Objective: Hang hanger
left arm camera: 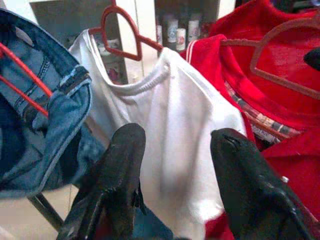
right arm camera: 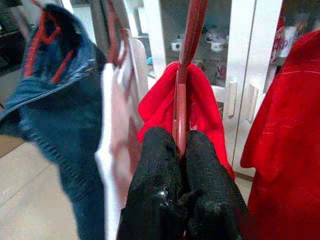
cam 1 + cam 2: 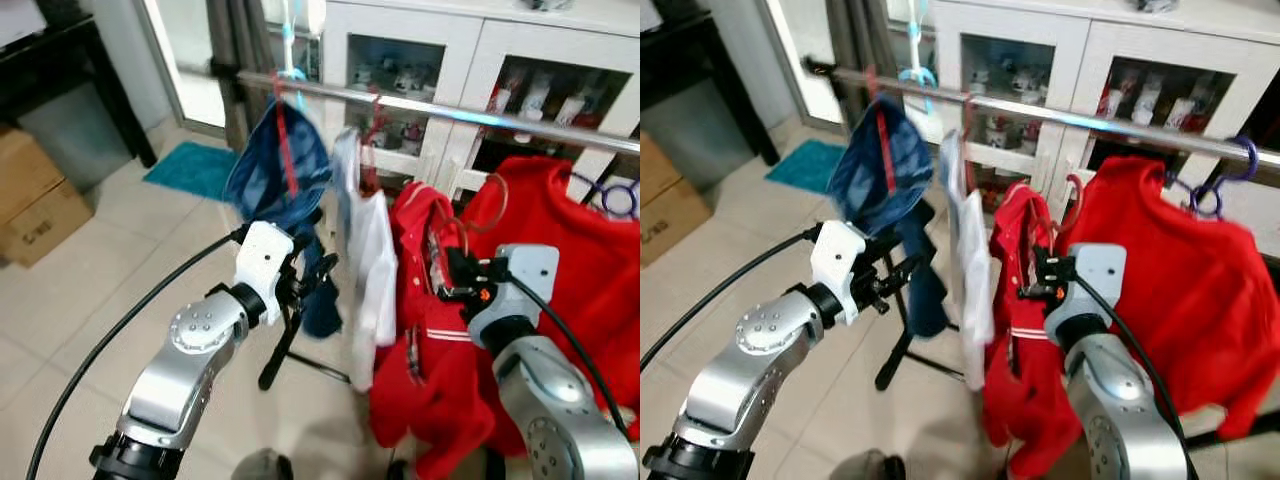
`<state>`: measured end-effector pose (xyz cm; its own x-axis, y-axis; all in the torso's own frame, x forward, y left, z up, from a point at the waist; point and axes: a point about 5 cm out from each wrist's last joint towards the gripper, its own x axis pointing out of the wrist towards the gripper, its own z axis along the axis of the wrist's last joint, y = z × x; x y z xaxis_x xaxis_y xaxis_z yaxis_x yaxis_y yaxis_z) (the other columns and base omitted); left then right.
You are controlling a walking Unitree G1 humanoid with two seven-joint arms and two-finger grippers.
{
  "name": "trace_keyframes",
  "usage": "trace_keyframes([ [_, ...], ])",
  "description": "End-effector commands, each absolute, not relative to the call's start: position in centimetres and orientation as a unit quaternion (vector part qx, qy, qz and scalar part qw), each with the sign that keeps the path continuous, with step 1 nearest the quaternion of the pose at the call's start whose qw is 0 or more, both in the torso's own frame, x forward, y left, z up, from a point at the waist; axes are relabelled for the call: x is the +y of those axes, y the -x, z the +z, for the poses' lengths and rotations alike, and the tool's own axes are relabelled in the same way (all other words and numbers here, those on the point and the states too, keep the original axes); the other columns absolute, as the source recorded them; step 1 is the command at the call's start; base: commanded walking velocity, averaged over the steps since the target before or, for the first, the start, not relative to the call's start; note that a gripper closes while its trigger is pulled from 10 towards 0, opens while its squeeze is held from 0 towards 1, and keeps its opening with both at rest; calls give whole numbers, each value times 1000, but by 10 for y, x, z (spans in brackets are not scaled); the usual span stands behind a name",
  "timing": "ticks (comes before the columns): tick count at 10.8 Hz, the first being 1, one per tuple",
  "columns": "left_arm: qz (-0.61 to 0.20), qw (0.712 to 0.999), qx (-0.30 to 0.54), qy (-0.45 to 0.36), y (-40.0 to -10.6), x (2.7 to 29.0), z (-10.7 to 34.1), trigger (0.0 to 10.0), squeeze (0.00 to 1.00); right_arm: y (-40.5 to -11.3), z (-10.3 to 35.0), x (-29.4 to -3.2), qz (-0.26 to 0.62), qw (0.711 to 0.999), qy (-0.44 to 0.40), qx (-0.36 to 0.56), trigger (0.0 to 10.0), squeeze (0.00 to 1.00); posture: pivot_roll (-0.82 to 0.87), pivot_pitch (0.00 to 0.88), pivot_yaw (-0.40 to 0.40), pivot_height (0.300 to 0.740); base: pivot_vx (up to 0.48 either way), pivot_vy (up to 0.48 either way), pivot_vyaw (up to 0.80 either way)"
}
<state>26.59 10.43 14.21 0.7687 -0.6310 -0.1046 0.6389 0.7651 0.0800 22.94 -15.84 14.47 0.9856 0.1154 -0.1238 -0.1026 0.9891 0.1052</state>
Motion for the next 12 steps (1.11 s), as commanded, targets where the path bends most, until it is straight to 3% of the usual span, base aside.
trace_keyframes([
  [1, -334, 940, 40, -59, -265, 106, 141, 10000, 0, -229, 152, -158, 56, 996, -48, 42, 0, 0, 9, 9, 46, 740, -251, 0, 0],
  [7, -335, 940, 39, -58, -265, 107, 141, 10000, 0, -230, 152, -155, 67, 996, -44, 43, 0, 0, 9, 7, 45, 740, -251, 0, 0],
  [10, -338, 938, 41, -62, -268, 105, 142, 10000, 0, -232, 155, -152, 81, 995, -42, 36, 0, 0, 11, 4, 50, 740, 0, 0, 0],
  [11, -337, 939, 50, -40, -271, 105, 142, 10000, 141, -233, 160, -150, 102, 994, -36, 29, 0, 0, 12, 2, 52, 740, 0, 0, 0],
  [12, -329, 942, 47, -47, -278, 104, 143, 10000, 1000, -234, 164, -146, 131, 991, -31, 19, 0, 0, 13, 0, 53, 740, 0, 0, 0],
])
